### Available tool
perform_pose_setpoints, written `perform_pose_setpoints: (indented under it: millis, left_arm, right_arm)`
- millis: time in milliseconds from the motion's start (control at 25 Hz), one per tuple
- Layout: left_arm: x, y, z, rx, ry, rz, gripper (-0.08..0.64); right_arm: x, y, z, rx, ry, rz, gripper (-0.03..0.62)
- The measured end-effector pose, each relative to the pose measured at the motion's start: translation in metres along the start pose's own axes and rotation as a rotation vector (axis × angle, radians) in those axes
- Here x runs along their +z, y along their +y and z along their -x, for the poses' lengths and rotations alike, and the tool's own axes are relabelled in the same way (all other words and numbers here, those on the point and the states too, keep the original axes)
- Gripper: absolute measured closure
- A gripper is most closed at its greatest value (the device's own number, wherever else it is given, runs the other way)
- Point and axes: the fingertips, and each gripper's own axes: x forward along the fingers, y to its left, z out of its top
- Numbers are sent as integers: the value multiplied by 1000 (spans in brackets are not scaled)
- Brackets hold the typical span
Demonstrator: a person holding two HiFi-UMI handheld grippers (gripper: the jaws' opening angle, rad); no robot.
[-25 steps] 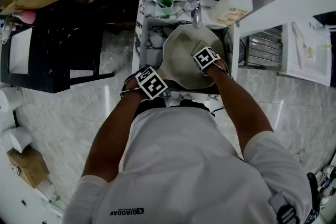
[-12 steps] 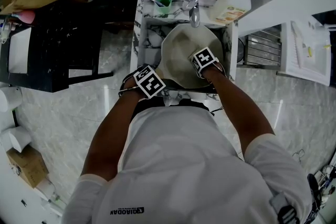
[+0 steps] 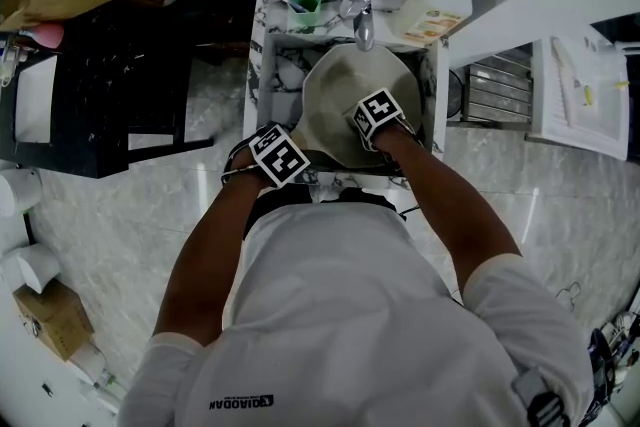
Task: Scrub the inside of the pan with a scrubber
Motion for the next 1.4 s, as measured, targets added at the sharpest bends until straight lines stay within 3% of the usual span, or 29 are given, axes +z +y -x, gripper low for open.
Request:
perform_pose_setpoints:
  millis: [480,1000,1120,1400]
  left_arm:
    - [0,0,-1,2,3,3,331]
    - [2,0,-1,-4,-3,7,330]
    - [1,0,0,0,-8,8,328]
    - [-4,-2,9,46,-5,2,328]
  right_arm:
    - [15,50,-11,190,-14,-13,528]
    - [24,61,3,270,-60,-25,528]
    - [30,73,31,288,-155,14,528]
    - [27,99,140,336,-494,55,528]
